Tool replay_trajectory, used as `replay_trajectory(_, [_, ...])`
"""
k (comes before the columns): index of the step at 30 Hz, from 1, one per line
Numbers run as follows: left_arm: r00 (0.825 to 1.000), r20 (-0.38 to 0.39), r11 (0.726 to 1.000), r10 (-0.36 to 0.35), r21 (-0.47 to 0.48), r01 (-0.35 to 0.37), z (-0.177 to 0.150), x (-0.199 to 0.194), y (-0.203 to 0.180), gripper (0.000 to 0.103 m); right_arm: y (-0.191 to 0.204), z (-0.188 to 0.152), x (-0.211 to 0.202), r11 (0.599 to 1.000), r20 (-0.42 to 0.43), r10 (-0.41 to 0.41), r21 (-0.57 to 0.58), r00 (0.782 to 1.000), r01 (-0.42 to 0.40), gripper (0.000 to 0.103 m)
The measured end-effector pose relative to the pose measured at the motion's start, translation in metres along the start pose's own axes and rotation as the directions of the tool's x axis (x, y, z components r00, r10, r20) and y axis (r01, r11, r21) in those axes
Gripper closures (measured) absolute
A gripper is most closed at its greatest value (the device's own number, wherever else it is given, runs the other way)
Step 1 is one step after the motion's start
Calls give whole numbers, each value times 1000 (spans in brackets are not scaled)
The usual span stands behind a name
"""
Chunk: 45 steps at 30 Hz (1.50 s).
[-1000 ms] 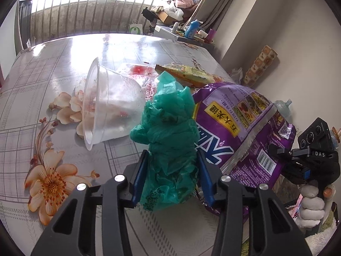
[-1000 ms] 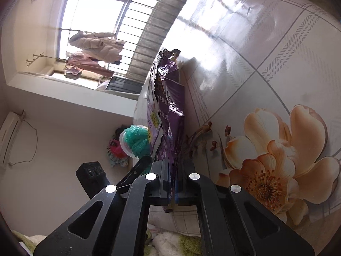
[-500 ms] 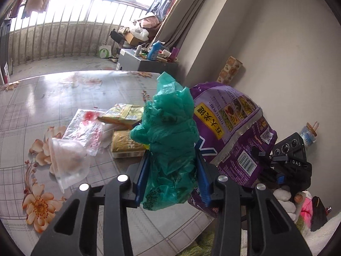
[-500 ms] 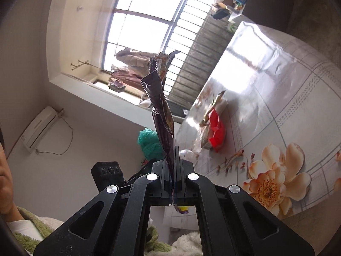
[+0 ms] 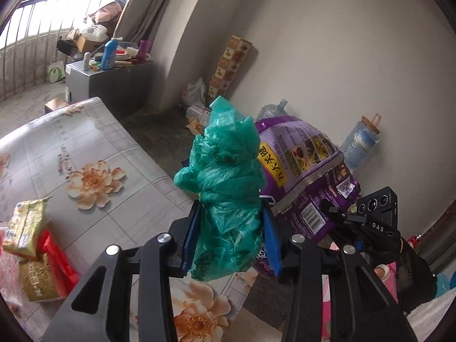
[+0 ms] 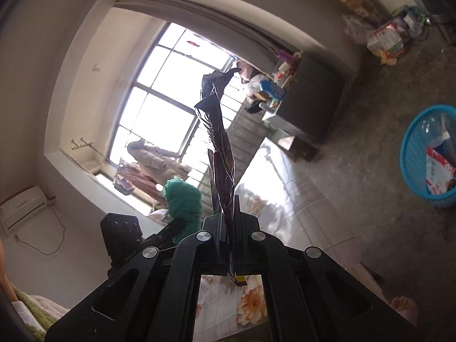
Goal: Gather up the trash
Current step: 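Carry the green bag and purple bag to the wastebasket and release both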
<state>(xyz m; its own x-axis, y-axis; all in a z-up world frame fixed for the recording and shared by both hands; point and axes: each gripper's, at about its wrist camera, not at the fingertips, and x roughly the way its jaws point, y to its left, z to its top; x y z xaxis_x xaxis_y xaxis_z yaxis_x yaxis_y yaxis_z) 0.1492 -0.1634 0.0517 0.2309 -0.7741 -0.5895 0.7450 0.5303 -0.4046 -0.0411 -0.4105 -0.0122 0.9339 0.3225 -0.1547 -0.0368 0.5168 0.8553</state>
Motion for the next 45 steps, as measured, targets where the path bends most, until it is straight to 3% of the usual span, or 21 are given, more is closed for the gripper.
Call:
replay_trajectory(3, [995, -72, 998, -62, 20, 63, 19, 52, -20, 64, -17, 19, -24, 989, 78, -140, -30, 987, 142, 103])
replay_trajectory(5, [988, -138, 997, -75, 22, 79, 32, 95, -32, 63, -27, 31, -30, 966, 120, -245, -57, 962, 253, 103])
replay_trajectory(9, [969, -240, 995, -56, 66, 74, 47, 179, -56, 63, -59, 49, -30, 876, 180, -452, -94, 874, 472, 103])
replay_trajectory(12, [948, -313, 996, -50, 51, 70, 47, 232, -64, 63, -92, 54, -9, 797, 170, -570, -123, 804, 591, 103])
replay_trajectory(15, [932, -361, 998, -23, 53, 45, 40, 267, -63, 63, -135, 57, 17, 750, 117, -632, -158, 766, 642, 103])
replay_trajectory(19, [917, -399, 1000, 3, 24, 7, 33, 286, -41, 63, -192, 63, 67, 729, 16, -666, -197, 746, 655, 103])
replay_trajectory(21, [912, -410, 1000, 23, 19, -17, 33, 294, -31, 63, -212, 60, 90, 686, -21, -707, -263, 707, 679, 103])
replay_trajectory(23, [906, -421, 999, 42, 19, -38, 32, 300, -23, 63, -234, 55, 114, 670, -74, -722, -322, 688, 669, 103])
replay_trajectory(25, [901, -431, 998, 58, 22, -54, 31, 305, -16, 63, -254, 48, 133, 638, -136, -756, -374, 640, 673, 100])
replay_trajectory(27, [894, -443, 998, 69, 23, -66, 30, 313, -12, 63, -275, 38, 144, 610, -196, -787, -391, 585, 689, 79])
replay_trajectory(28, [889, -452, 997, 73, 26, -69, 29, 317, -11, 63, -282, 37, 143, 606, -214, -792, -381, 571, 698, 79])
replay_trajectory(29, [884, -461, 997, 78, 29, -73, 29, 323, -11, 63, -287, 38, 139, 609, -221, -792, -356, 569, 709, 77])
replay_trajectory(30, [879, -470, 997, 81, 32, -75, 27, 328, -11, 63, -289, 40, 132, 621, -219, -783, -320, 582, 715, 69])
replay_trajectory(32, [867, -492, 997, 81, 37, -73, 24, 341, -13, 63, -281, 47, 108, 659, -183, -752, -227, 633, 717, 55])
replay_trajectory(34, [851, -520, 997, 82, 35, -74, 20, 356, -14, 63, -270, 56, 78, 703, -113, -711, -114, 694, 702, 53])
replay_trajectory(37, [814, -575, 995, 85, 6, -99, 12, 387, -14, 62, -256, 63, 33, 742, -3, -669, 59, 743, 668, 51])
replay_trajectory(39, [799, -595, 992, 87, -26, -127, 6, 408, -12, 57, -246, 59, 5, 757, 61, -650, 147, 758, 637, 50])
replay_trajectory(41, [778, -618, 984, 112, -41, -175, -1, 431, -8, 32, -240, 53, -12, 763, 93, -639, 198, 763, 615, 49])
replay_trajectory(42, [764, -635, 981, 117, -48, -191, -6, 443, -4, 26, -236, 50, -17, 757, 93, -645, 211, 758, 618, 49])
replay_trajectory(44, [732, -661, 971, 162, -26, -238, -15, 455, 1, 25, -234, 45, -22, 743, 76, -658, 225, 749, 630, 49])
replay_trajectory(45, [730, -658, 967, 184, -10, -253, -16, 455, 1, 25, -234, 46, -21, 740, 63, -660, 227, 748, 634, 49])
